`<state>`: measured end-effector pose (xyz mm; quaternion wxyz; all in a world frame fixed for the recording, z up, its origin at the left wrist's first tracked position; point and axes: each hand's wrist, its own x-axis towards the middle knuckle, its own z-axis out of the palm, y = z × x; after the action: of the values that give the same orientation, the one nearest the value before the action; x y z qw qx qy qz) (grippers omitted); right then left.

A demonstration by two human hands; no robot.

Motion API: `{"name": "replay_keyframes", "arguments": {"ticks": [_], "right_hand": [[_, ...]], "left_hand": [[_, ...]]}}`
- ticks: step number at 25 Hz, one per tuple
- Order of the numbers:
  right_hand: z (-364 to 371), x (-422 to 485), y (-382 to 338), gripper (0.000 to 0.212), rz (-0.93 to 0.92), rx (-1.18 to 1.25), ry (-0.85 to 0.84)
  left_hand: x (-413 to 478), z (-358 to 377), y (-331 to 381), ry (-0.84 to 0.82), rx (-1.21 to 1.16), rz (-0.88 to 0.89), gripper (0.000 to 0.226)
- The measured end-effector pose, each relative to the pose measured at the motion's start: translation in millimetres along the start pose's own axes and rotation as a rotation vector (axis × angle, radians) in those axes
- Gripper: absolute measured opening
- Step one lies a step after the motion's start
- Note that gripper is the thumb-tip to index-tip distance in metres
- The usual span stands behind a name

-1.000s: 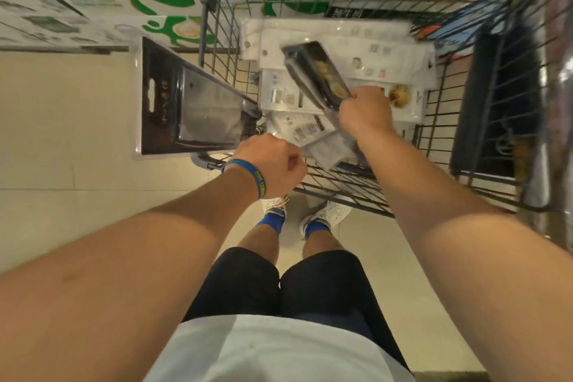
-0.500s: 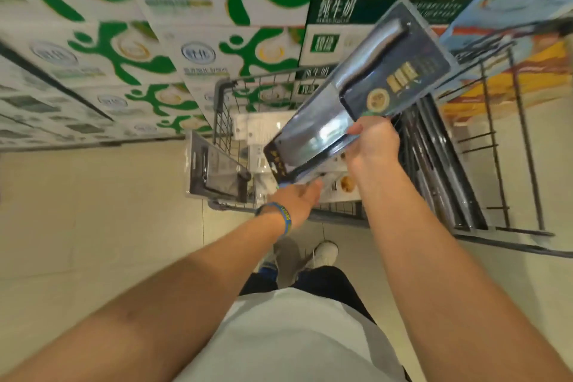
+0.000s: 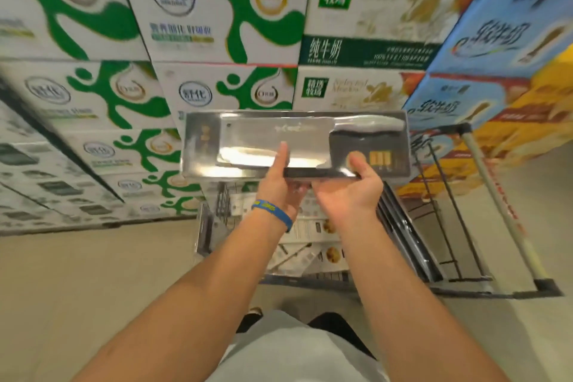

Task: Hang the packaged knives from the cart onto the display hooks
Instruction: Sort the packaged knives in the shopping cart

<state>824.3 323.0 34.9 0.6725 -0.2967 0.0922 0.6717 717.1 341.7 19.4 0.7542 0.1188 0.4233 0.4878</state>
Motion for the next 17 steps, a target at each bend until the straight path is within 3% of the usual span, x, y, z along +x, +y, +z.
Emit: {"name": "replay_keyframes", "arguments": {"ticks": [2, 5, 6, 8, 10, 13, 15, 17], "right_hand": [[-14, -3, -11, 0.042, 0.02, -0.226, 0.102], [-59, -17, -33, 0.039, 0.009, -0.798, 0.4], [-69, -22, -41, 0.038, -0.104, -0.916, 0.506], [-69, -28, -61, 0.047, -0.551, -1.126, 0.556], [-35, -33, -74, 0.056, -0.85, -1.357, 0.292], [21, -43, -66, 0.04, -0.688, -1.451, -0.173], [29, -44, -62, 0.032, -0.763, -1.397, -0.253], [26, -46, -64, 0.033, -0.849, -1.324, -0.231]], "left_hand": [[0, 12, 27, -0.012, -0.063, 0.053, 0.041], [-5, 27, 57, -0.014, -0.043, 0.178, 0.045], [-6, 31, 64, -0.013, -0.014, 0.242, 0.047], [-12, 40, 75, 0.038, 0.148, 0.377, 0.043], [-18, 53, 78, 0.108, 0.407, 0.492, 0.038], [-30, 77, 72, 0.102, 0.678, 0.581, 0.05], [-38, 92, 70, 0.073, 0.729, 0.624, 0.06], [-42, 97, 69, 0.036, 0.712, 0.629, 0.077]]}}
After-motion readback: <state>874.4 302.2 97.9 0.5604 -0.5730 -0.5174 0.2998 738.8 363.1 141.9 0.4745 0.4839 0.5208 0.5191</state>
